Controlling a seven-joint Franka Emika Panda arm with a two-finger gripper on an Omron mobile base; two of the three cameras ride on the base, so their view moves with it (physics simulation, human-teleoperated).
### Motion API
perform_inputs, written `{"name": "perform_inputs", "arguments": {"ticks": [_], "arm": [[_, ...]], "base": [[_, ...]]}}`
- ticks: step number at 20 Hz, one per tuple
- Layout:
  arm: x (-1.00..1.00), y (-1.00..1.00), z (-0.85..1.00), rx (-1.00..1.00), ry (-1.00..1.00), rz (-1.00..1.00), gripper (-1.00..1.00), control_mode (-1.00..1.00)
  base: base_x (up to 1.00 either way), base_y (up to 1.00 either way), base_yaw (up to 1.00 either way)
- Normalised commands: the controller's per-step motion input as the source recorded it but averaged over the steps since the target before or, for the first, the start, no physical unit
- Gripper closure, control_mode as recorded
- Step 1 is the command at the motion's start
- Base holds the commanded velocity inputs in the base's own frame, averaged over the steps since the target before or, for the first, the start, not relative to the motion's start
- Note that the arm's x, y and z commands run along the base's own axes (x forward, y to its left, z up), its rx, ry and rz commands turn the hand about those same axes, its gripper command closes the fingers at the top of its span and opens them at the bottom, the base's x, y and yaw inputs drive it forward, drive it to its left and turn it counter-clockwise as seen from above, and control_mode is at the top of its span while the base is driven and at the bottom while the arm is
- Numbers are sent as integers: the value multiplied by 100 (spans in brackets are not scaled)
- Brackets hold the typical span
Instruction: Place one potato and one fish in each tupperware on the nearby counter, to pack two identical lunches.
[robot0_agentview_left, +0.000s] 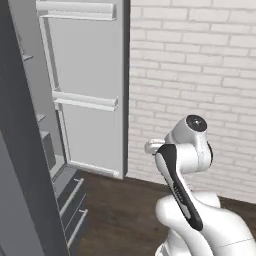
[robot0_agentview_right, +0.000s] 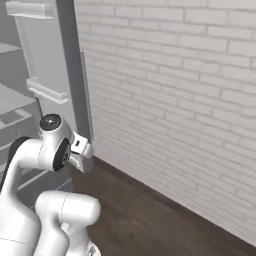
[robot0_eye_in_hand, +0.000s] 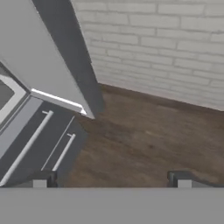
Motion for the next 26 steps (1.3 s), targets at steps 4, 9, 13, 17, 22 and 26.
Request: {"name": "perform_inputs", "arguments": {"ticks": [4,9,13,17,22,26], "arm": [[0,0,0,0,0,0,-100,100],[0,0,0,0,0,0,-100,100],[0,0,0,0,0,0,-100,100],[0,0,0,0,0,0,-100,100],[0,0,0,0,0,0,-100,100],[0,0,0,0,0,0,-100,100]], "base": [[48,0,81],[-12,12,96],[65,6,71],[100,-19,27],[95,-60,13],[90,-12,6]]}}
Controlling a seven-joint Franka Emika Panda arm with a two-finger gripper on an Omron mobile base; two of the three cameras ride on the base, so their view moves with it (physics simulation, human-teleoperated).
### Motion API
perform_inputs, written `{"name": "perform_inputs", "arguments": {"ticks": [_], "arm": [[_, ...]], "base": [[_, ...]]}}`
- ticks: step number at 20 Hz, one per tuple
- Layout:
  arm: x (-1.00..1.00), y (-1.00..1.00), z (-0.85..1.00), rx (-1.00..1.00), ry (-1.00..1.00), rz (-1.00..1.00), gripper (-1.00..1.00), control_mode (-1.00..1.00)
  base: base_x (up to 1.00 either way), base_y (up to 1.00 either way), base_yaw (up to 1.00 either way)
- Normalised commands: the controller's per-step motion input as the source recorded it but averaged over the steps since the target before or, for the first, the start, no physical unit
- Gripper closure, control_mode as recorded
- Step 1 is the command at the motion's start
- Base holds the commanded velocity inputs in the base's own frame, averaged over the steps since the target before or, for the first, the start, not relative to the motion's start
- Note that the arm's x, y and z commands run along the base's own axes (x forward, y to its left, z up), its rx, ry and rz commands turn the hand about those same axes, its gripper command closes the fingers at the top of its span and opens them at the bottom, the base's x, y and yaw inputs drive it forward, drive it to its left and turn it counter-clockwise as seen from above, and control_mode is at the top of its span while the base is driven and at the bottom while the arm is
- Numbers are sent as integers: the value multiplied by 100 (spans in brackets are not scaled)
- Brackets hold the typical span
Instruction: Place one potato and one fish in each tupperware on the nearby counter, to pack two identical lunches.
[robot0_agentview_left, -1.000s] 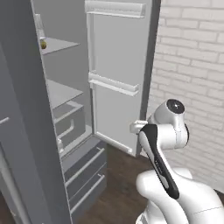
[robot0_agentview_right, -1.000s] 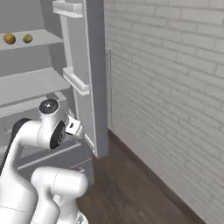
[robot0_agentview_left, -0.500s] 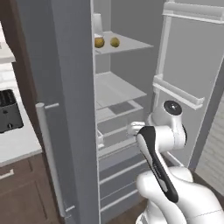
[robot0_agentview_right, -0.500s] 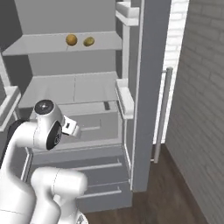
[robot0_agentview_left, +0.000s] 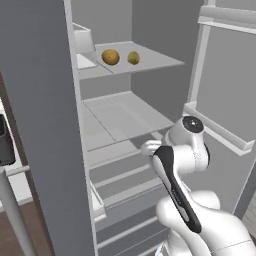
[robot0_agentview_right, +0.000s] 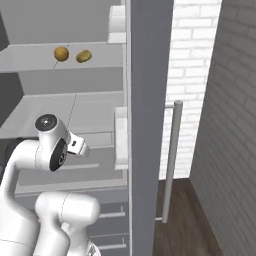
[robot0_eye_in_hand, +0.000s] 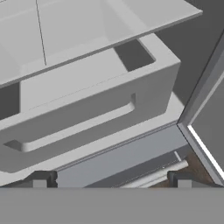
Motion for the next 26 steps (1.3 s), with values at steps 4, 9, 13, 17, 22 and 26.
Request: {"name": "perform_inputs", "arguments": {"ticks": [4,9,13,17,22,26], "arm": [[0,0,0,0,0,0,-100,100],[13,2,40,0,-12,5,-100,-100],[7,28,100,0,-38,13,-100,-100],[0,12,100,0,-37,13,-100,-100],[0,23,100,-3,-23,5,-100,-100],[-43,5,100,-6,-2,0,-100,-100]], "base": [[100,18,9],[53,6,6],[0,0,0],[0,0,0],[0,0,0],[0,0,0]]}}
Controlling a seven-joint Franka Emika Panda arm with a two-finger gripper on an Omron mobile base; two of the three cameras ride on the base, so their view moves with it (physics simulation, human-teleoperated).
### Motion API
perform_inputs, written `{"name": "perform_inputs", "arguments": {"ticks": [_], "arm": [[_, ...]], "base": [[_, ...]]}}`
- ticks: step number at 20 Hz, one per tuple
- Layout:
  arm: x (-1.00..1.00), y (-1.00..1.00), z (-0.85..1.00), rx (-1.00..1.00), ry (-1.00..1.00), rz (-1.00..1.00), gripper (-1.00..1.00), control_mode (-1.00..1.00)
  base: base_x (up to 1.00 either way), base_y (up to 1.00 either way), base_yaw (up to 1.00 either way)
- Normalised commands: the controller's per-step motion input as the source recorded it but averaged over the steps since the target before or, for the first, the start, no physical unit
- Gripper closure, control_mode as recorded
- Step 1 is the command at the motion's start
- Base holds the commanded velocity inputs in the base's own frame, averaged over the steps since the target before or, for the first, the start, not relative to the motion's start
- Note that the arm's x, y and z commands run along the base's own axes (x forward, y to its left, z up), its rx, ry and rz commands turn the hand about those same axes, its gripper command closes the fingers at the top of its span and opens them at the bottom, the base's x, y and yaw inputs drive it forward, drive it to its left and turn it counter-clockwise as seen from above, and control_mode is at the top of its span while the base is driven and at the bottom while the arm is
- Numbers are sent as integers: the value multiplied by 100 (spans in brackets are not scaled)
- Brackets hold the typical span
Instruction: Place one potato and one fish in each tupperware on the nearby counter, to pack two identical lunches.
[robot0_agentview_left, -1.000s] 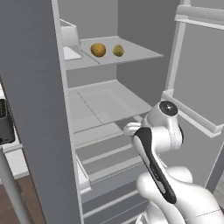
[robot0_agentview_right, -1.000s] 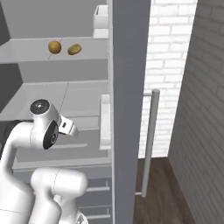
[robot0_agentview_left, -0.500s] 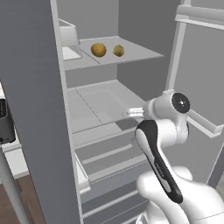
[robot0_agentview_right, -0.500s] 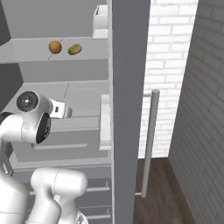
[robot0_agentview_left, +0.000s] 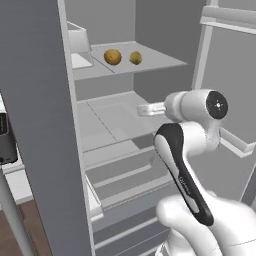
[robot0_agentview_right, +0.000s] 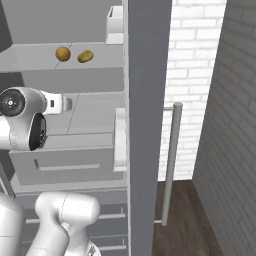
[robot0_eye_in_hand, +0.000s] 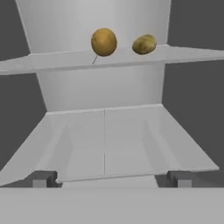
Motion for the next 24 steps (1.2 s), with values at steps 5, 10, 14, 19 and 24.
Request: {"name": "perform_inputs", "arguments": {"ticks": [5,10,14,19,24], "arm": [[-100,-51,100,0,18,-3,-100,-100],[15,12,100,0,1,0,-100,-100],[100,45,99,3,0,0,-100,-100],[62,26,-9,1,1,2,-100,-100],[100,14,-47,0,-1,0,-100,-100]], "base": [[0,0,0],[0,0,0],[0,0,0],[0,0,0],[0,0,0]]}}
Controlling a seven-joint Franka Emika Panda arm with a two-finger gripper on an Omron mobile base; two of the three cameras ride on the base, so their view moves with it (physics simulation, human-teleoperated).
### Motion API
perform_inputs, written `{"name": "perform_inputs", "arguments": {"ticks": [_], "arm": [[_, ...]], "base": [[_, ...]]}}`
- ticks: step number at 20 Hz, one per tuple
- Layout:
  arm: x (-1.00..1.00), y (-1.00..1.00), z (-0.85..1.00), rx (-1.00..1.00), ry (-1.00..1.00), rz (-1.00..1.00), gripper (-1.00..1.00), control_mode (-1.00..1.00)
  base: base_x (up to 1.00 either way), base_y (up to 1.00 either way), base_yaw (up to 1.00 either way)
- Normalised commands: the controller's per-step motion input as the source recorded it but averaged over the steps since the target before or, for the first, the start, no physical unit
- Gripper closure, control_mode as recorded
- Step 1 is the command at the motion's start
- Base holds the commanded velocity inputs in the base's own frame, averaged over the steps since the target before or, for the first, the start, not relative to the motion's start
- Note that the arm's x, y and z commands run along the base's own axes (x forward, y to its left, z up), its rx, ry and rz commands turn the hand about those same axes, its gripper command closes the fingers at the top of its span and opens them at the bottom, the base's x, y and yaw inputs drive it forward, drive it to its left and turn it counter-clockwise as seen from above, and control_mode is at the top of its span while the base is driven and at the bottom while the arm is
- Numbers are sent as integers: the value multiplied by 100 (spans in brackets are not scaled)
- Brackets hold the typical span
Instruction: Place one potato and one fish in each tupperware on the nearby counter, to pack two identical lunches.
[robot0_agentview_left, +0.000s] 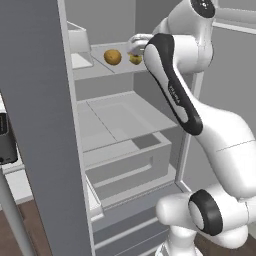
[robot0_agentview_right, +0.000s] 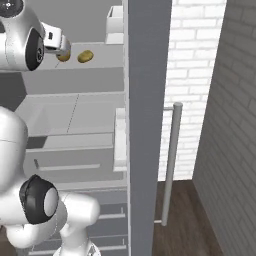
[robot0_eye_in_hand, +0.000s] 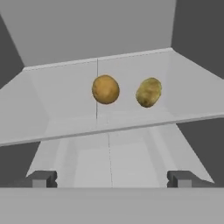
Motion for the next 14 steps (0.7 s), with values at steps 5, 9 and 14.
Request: {"name": "perform_inputs", "arguments": {"ticks": [5,9,14], "arm": [[100,17,-38,0,0,-1,-100,-100],[97,64,-5,0,1,-1,-100,-100],[40,35,-3,0,1,1,-100,-100]], "base": [[0,0,0],[0,0,0],[0,0,0]]}}
